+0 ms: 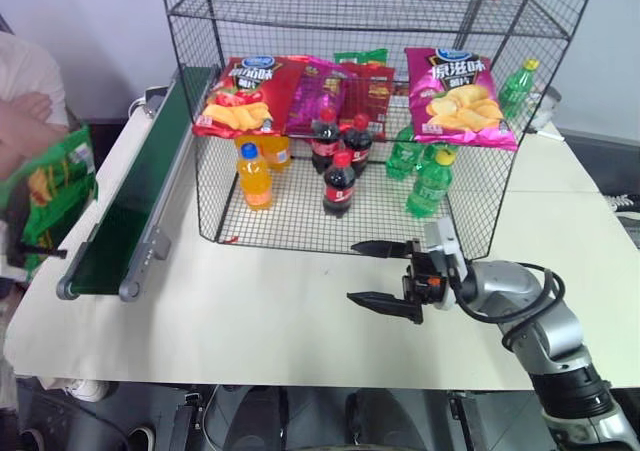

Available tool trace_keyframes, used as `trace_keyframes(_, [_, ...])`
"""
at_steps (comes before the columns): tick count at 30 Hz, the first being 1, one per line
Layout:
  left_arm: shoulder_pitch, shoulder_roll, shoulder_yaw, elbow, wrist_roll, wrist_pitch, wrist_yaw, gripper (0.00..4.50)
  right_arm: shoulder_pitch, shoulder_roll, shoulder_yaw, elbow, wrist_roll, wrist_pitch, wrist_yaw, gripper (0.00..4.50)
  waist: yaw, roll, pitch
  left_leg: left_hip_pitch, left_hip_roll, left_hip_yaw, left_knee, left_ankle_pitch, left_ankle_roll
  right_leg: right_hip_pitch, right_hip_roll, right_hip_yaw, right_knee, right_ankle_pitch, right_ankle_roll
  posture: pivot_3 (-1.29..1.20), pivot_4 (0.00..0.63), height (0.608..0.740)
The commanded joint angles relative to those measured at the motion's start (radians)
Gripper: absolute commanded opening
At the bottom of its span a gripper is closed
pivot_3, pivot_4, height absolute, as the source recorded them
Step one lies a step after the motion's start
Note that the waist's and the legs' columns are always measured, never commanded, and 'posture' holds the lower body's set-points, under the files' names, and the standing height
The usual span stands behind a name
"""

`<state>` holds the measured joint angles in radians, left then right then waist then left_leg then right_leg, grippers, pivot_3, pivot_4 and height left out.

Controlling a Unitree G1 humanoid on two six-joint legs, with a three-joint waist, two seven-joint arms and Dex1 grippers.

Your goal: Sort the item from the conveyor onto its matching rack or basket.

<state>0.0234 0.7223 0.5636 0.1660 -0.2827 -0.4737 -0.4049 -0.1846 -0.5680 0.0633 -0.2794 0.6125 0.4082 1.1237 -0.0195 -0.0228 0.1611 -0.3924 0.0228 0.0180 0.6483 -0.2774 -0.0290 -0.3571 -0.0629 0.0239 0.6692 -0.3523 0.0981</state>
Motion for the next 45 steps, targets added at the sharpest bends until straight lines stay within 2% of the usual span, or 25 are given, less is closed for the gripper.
trace_keyframes(1, [-0.018,0.01,-0.035,-0.087,0.001,0.023,-0.034,0.03,-0.006,0.007,-0.021,-0.016,0.012,-0.01,-0.011,4.5,-0.002,0.0,0.0,0.0,0.0,0.0,0.0,0.0,0.0,0.0,0.0,0.0,0.0,0.0,0.0,0.0,0.15,0.739])
trace_keyframes(4, [-0.028,-0.005,-0.06,-0.146,-0.053,0.067,-0.071,0.03,-0.012,0.007,-0.036,-0.005,0.011,-0.016,-0.025,4.5,-0.001,0.0,0.0,0.0,0.0,0.0,0.0,0.0,0.0,0.0,0.0,0.0,0.0,0.0,0.0,0.0,0.15,0.739])
trace_keyframes(7, [-0.011,-0.013,-0.092,-0.263,-0.204,0.186,-0.158,0.03,-0.023,0.003,-0.049,0.007,0.014,-0.016,-0.033,4.5,-0.001,0.0,0.0,0.0,0.0,0.0,0.0,0.0,0.0,0.0,0.0,0.0,0.0,0.0,0.0,0.0,0.15,0.739])
trace_keyframes(11, [0.037,0.011,-0.061,-0.393,-0.368,0.348,-0.234,0.03,-0.022,0.001,-0.051,0.004,0.016,-0.011,-0.036,4.5,-0.003,0.0,0.0,0.0,0.0,0.0,0.0,0.0,0.0,0.0,0.001,0.0,0.0,0.0,0.0,0.0,0.15,0.739])
trace_keyframes(15, [0.105,0.052,-0.012,-0.522,-0.581,0.547,-0.296,0.03,-0.033,0.003,-0.054,0.013,0.017,-0.008,-0.035,4.5,-0.003,0.0,0.0,0.0,0.0,0.0,0.0,0.0,0.0,0.0,0.001,0.0,0.0,0.0,0.0,0.0,0.15,0.739])
trace_keyframes(18, [0.115,0.077,0.023,-0.589,-0.788,0.719,-0.269,0.03,-0.049,0.007,-0.05,0.029,0.014,-0.008,-0.033,4.5,-0.001,0.001,0.0,0.0,0.0,0.0,0.0,0.0,0.0,0.0,0.001,0.0,0.0,0.0,0.0,0.0,0.15,0.739])
trace_keyframes(24, [0.231,0.127,0.097,-0.711,-0.95,0.906,-0.343,0.03,-0.069,0.009,-0.038,0.046,0.01,-0.01,-0.021,4.5,-0.002,0.002,0.001,0.0,0.0,-0.001,0.0,0.0,0.0,0.001,0.001,0.0,-0.002,0.0,0.0,0.0,0.15,0.739])
trace_keyframes(28, [0.276,0.105,0.127,-0.75,-0.953,0.938,-0.344,0.03,-0.073,0.005,-0.039,0.052,0.009,-0.009,-0.013,4.5,-0.001,0.002,0.001,0.0,0.0,-0.001,0.0,0.0,0.0,0.001,0.001,0.0,-0.002,0.0,0.0,0.0,0.15,0.739])
trace_keyframes(37, [0.196,0.116,0.113,-0.771,-1.228,1.056,-0.255,0.03,-0.085,-0.009,-0.075,0.068,0.072,0.066,0.001,4.5,0.001,0.002,0.002,0.0,0.0,-0.001,0.0,0.0,0.0,0.002,0.001,0.0,-0.002,0.0,0.0,0.0,0.15,0.739])
trace_keyframes(45, [-0.013,0.15,-0.062,-0.61,-1.452,1.237,-0.277,0.03,-0.084,-0.016,-0.104,0.086,0.114,0.119,0.018,4.5,0.002,0.003,0.002,0.0,-0.001,-0.001,0.0,0.0,0.0,0.002,0.001,0.0,-0.002,0.0,0.0,0.0,0.15,0.739])
